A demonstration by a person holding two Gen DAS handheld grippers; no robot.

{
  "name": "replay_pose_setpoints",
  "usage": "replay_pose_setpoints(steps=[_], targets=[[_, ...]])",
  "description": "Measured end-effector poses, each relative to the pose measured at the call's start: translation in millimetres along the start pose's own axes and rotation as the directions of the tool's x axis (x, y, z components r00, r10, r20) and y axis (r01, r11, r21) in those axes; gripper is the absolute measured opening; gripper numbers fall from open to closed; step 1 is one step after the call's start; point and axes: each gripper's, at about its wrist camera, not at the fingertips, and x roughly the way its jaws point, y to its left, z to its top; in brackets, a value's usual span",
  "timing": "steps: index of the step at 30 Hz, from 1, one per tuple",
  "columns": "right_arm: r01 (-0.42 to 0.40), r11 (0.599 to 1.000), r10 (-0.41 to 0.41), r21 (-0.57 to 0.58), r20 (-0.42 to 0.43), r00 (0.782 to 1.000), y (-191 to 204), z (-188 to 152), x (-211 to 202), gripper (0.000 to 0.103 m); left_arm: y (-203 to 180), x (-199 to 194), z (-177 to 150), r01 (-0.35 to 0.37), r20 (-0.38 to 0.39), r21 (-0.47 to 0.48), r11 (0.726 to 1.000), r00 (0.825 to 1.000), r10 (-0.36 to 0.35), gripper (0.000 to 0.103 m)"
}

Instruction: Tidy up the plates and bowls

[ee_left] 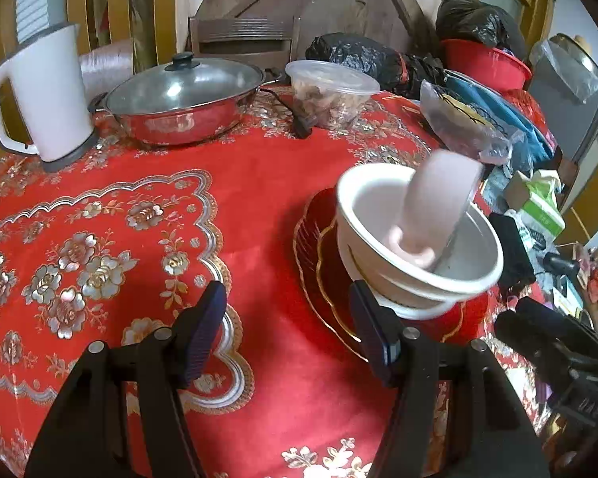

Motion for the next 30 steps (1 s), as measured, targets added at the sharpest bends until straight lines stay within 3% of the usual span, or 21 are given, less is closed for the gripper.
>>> replay_pose_setpoints(steps=[2,11,21,30], targets=[[0.048,0.999,-0.048,-0.010,0.017,0.999,7,-5,0,0.082,-6,-1,-5,-0.008,0.000,0.005,1.000,1.000,0.008,0.063],[0.157,0.987,-0.154,-0.030,0.079,0.985,20,-14,-2,0.087,-19,4,-21,-0.059,-0.014,-0.010,0.998,0.998,0.059,0.063],[0.250,0.967,-0.240,-0.044,0.162,0.957,20,-21,-9,0.087,-29,0,-29,-0.142,0.066,0.006,0.990,0.988,0.141,0.063],[0.248,0.969,-0.242,-0.011,0.190,0.952,13,-27,-5,0.088,-32,3,-32,-0.175,0.095,0.012,0.985,0.980,0.173,0.063]])
